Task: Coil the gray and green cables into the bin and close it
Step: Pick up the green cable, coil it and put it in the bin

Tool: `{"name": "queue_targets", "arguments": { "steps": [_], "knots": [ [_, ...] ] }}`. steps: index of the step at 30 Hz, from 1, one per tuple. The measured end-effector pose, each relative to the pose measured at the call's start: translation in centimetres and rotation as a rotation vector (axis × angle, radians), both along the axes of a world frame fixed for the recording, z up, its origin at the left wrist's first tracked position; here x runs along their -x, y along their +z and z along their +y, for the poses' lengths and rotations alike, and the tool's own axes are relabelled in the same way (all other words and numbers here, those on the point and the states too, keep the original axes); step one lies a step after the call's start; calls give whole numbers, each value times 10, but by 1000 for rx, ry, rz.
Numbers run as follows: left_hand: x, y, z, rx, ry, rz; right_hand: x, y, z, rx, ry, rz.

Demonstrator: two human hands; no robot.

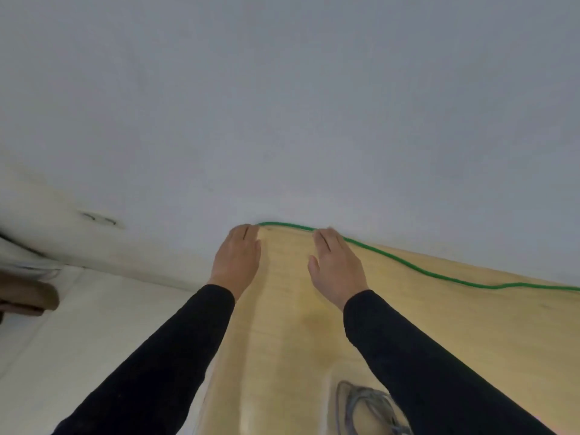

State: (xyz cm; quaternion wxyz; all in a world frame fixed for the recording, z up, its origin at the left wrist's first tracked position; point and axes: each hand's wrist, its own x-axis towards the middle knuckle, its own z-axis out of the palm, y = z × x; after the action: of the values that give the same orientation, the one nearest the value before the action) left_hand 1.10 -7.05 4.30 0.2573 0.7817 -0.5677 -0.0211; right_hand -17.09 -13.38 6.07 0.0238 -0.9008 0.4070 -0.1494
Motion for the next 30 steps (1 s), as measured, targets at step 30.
{"name": "queue_targets", "arguments": {
  "steps": [30],
  "knots": [
    [-33,16,-89,191,-207,615,-25,22,-82,-199,34,-345]
  ]
}}
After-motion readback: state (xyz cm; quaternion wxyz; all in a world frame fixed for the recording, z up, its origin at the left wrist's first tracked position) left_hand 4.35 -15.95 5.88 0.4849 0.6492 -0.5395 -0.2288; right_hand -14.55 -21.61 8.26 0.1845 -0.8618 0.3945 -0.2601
